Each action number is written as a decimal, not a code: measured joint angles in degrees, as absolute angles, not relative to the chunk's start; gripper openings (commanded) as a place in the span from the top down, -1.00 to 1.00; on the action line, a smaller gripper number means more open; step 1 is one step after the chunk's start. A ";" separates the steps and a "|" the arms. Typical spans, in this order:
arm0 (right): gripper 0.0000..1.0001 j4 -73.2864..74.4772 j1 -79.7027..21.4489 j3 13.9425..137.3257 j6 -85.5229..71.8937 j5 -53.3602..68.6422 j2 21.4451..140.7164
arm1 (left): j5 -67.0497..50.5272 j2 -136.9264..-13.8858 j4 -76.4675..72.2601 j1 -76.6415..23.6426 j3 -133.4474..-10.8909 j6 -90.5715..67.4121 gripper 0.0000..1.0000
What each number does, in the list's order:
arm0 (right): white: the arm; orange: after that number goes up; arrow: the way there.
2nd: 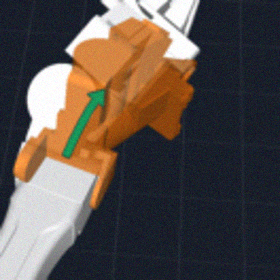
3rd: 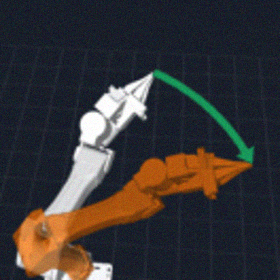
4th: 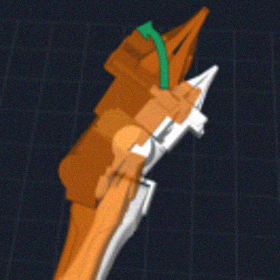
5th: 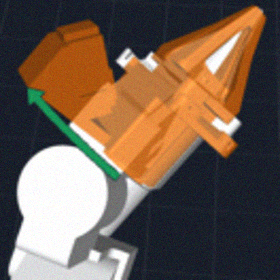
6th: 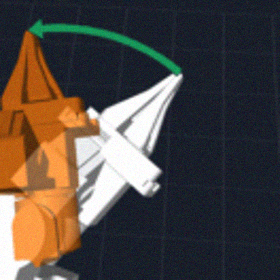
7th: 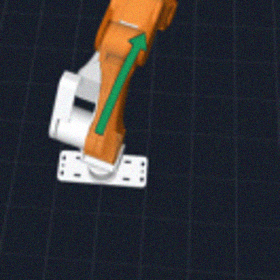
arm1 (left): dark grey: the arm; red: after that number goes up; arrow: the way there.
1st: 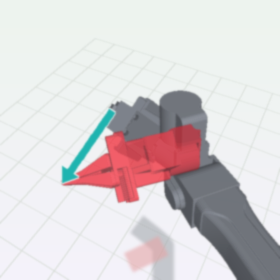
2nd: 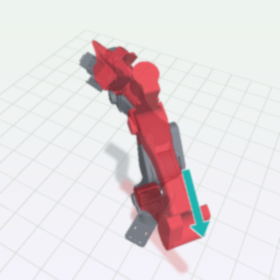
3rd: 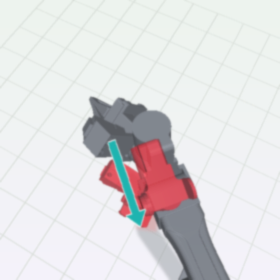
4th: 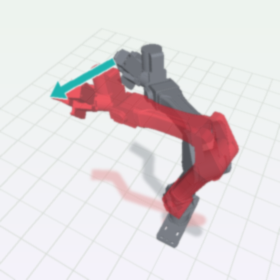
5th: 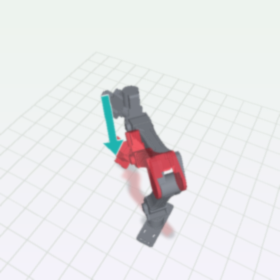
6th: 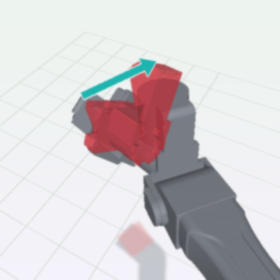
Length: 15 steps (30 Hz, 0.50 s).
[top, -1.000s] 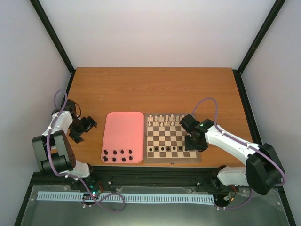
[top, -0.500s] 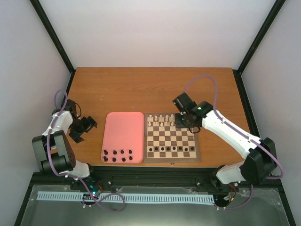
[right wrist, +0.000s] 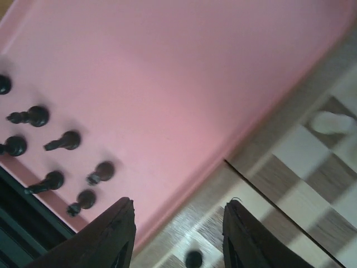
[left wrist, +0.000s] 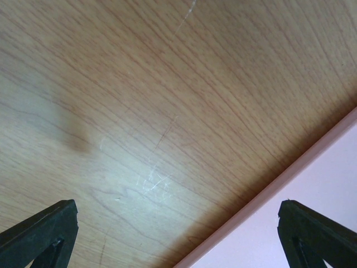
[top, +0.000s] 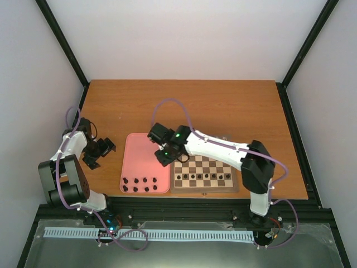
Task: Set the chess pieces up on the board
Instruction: Pick up the chess piece from the storage box.
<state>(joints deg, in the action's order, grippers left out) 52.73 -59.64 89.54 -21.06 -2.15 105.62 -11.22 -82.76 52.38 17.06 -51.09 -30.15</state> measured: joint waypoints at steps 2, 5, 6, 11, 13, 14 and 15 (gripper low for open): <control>0.03 52.60 -60.84 91.57 -19.40 -0.38 108.55 | -11.22 -82.76 52.38 16.86 -51.09 -30.15 -0.99; -0.03 52.47 -62.00 93.03 -17.06 2.52 112.16 | -11.25 -82.76 52.38 16.58 -51.09 -30.15 -0.99; -0.03 52.49 -62.26 93.34 -16.38 3.22 113.21 | -11.25 -82.76 52.38 16.56 -51.09 -30.15 -0.99; -0.03 53.41 -63.72 95.37 -13.26 6.13 117.27 | -11.27 -82.78 52.38 16.36 -51.13 -30.15 -1.00; -0.03 54.11 -64.31 96.84 -12.01 7.27 118.63 | -11.27 -82.78 52.36 16.27 -51.18 -30.15 -0.99; -0.03 54.41 -64.58 97.69 -11.44 7.77 119.28 | -11.27 -82.78 52.38 16.27 -51.20 -30.15 -0.99; -0.03 54.61 -64.77 98.52 -10.90 8.25 119.90 | -11.25 -82.81 52.38 16.25 -51.22 -30.15 -1.00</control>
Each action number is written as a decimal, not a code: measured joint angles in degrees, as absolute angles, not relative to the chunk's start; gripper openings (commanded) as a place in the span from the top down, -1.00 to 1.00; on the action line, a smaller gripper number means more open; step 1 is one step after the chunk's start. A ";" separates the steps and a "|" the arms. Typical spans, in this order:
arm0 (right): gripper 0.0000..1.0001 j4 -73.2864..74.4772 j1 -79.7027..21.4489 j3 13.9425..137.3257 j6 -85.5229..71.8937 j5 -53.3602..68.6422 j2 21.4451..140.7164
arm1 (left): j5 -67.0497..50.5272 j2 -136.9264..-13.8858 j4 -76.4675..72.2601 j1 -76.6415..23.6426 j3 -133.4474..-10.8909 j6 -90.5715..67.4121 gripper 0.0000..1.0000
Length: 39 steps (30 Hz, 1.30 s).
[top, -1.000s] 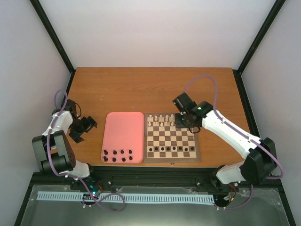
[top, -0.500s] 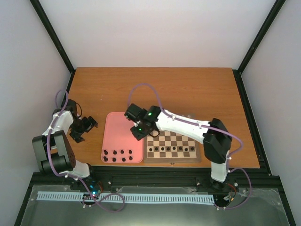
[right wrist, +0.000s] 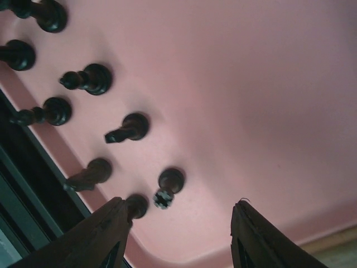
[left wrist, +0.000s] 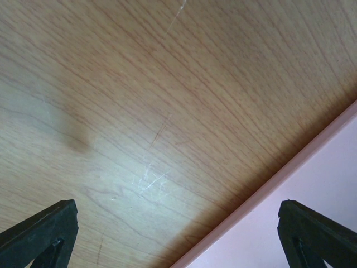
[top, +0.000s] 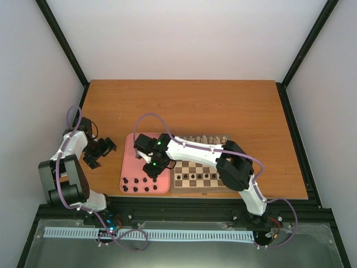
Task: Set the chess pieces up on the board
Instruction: Pick up the chess piece from the storage box.
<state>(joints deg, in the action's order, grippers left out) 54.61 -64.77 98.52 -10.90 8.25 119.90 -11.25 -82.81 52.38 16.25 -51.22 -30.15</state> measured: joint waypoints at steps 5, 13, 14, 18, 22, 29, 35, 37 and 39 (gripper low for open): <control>-0.02 54.98 -65.52 100.25 -9.21 9.93 121.19 | -11.25 -83.11 52.34 16.21 -51.29 -30.15 -0.99; 0.05 57.10 -65.67 101.71 -9.02 10.33 123.42 | -11.27 -83.48 52.34 15.99 -51.37 -30.13 -0.99; 0.10 57.45 -65.67 102.17 -9.02 10.33 123.96 | -11.33 -83.53 52.31 15.99 -51.37 -30.13 -0.99; 0.15 58.48 -65.69 103.85 -9.21 10.31 126.39 | -11.51 -83.57 52.34 15.99 -51.37 -30.13 -0.99; 0.20 59.09 -65.69 104.01 -9.41 10.31 127.20 | -11.70 -83.57 52.31 15.97 -51.37 -30.13 -0.99; 0.37 59.86 -65.73 104.71 -9.61 10.13 127.79 | -11.86 -83.57 52.31 15.94 -51.37 -30.13 -0.99; 0.46 60.18 -65.78 105.62 -9.43 10.24 128.84 | -11.86 -83.57 52.34 15.94 -51.37 -30.13 -0.99; 0.55 60.23 -65.78 105.73 -9.41 10.33 129.05 | -11.84 -83.57 52.34 15.94 -51.37 -30.13 -1.00; 0.64 60.29 -65.78 105.75 -9.32 10.35 129.27 | -11.84 -83.57 52.34 15.94 -51.37 -30.13 -0.99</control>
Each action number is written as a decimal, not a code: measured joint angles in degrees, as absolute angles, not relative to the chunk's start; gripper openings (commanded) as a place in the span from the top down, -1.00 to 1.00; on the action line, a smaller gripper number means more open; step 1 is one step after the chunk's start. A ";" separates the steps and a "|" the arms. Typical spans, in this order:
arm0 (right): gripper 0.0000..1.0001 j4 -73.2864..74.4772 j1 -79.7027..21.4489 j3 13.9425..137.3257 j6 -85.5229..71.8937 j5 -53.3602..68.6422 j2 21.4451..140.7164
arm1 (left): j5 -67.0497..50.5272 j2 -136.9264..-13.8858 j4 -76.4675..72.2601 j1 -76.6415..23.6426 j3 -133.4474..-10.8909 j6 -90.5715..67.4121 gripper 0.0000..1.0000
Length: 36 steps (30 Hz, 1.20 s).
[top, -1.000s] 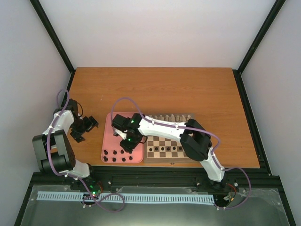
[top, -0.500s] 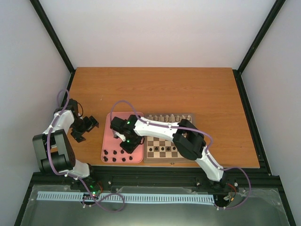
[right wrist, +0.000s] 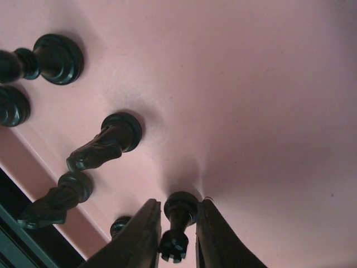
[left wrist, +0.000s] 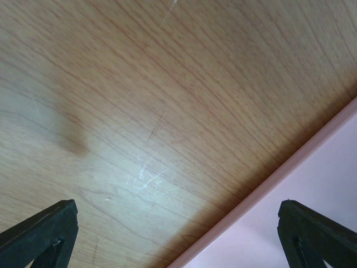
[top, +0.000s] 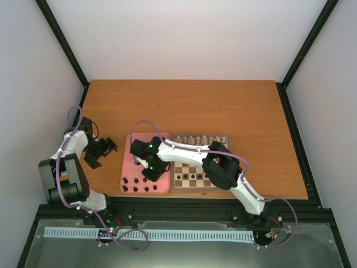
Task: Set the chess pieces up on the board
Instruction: Pick up the chess piece from the storage box, then place the chess piece on the chessboard.
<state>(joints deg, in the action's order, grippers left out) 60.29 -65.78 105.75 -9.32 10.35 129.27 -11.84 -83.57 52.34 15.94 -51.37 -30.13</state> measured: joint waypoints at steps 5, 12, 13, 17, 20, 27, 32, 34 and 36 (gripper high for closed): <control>0.81 60.58 -65.78 105.84 -9.32 10.24 129.49 | -11.86 -83.57 52.34 15.94 -51.37 -30.13 -0.99; 0.88 60.69 -65.78 106.04 -9.52 8.19 129.45 | -11.86 -83.57 52.34 15.94 -51.37 -30.13 -0.99; 0.88 60.64 -65.78 106.04 -9.65 7.46 129.36 | -11.86 -83.57 52.34 15.94 -51.37 -30.13 -0.99; 0.88 60.38 -65.78 105.65 -10.55 4.82 127.13 | -11.84 -83.57 52.34 15.94 -51.37 -30.13 -0.99; 0.88 59.86 -65.78 104.84 -11.22 3.57 123.17 | -11.84 -83.57 52.34 15.94 -51.37 -30.13 -0.99; 0.88 57.67 -65.80 95.83 -12.86 3.42 111.11 | -11.81 -83.55 52.34 15.94 -51.37 -30.11 -0.99; 0.88 56.55 -65.84 85.84 -14.52 3.49 105.41 | -11.84 -83.55 52.34 15.94 -51.37 -30.11 -0.99; 0.88 56.03 -65.87 82.43 -15.59 3.60 103.66 | -11.81 -83.55 52.31 15.94 -51.37 -30.11 -1.00; 0.88 55.22 -65.89 79.37 -16.53 3.70 101.78 | -11.81 -83.55 52.31 15.94 -51.37 -30.11 -0.99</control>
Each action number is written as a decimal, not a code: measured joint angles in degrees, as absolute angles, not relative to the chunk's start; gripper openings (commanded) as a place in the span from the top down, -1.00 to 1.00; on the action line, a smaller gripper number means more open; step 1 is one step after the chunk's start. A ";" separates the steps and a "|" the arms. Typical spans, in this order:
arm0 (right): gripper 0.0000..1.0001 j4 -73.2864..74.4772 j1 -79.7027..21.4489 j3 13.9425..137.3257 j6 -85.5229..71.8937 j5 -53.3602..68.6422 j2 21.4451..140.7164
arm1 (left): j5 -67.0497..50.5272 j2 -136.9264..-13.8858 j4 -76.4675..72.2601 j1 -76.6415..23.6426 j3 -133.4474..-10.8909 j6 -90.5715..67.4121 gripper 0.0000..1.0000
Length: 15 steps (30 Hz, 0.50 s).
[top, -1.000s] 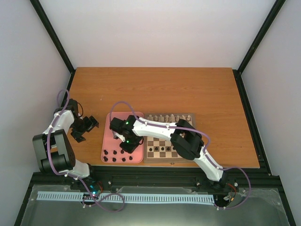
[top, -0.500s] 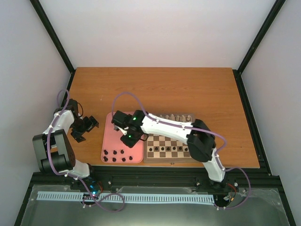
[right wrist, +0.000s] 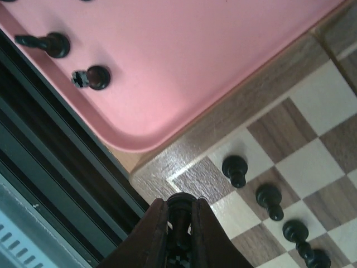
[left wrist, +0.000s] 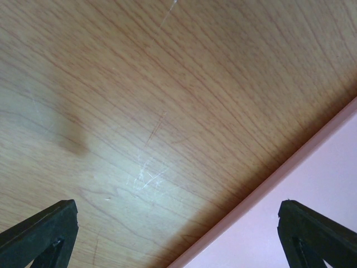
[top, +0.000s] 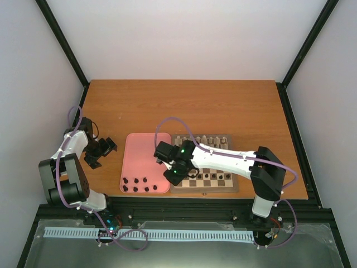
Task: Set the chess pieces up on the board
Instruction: Place the chess piece on the chessboard.
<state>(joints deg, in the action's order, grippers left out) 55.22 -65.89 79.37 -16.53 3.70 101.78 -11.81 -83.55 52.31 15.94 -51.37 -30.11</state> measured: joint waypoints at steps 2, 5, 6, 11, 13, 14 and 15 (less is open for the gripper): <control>0.88 54.63 -65.89 76.95 -17.21 3.92 100.18 | -11.81 -83.55 52.31 15.94 -51.37 -30.11 -0.99; 0.88 53.39 -65.89 75.24 -17.37 4.36 99.39 | -11.81 -83.55 52.29 15.94 -51.37 -30.11 -0.99; 0.88 52.75 -65.89 74.78 -17.39 4.73 99.37 | -11.81 -83.55 52.27 15.94 -51.37 -30.09 -0.99; 0.86 50.46 -65.91 73.54 -17.15 6.26 99.37 | -11.77 -83.55 52.29 15.94 -51.37 -30.11 -0.99; 0.85 49.80 -65.91 73.34 -17.08 6.50 99.37 | -11.75 -83.55 52.29 15.94 -51.37 -30.09 -0.99; 0.85 49.41 -65.91 73.14 -17.10 6.52 99.37 | -11.75 -83.55 52.29 15.94 -51.37 -30.09 -0.99; 0.85 49.17 -65.91 72.97 -17.12 6.52 99.37 | -11.73 -83.55 52.29 15.94 -51.37 -30.09 -0.99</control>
<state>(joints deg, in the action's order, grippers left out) 49.17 -65.91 72.97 -17.12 6.52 99.37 -11.73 -83.55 52.29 15.94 -51.37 -30.09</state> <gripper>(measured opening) 0.103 0.997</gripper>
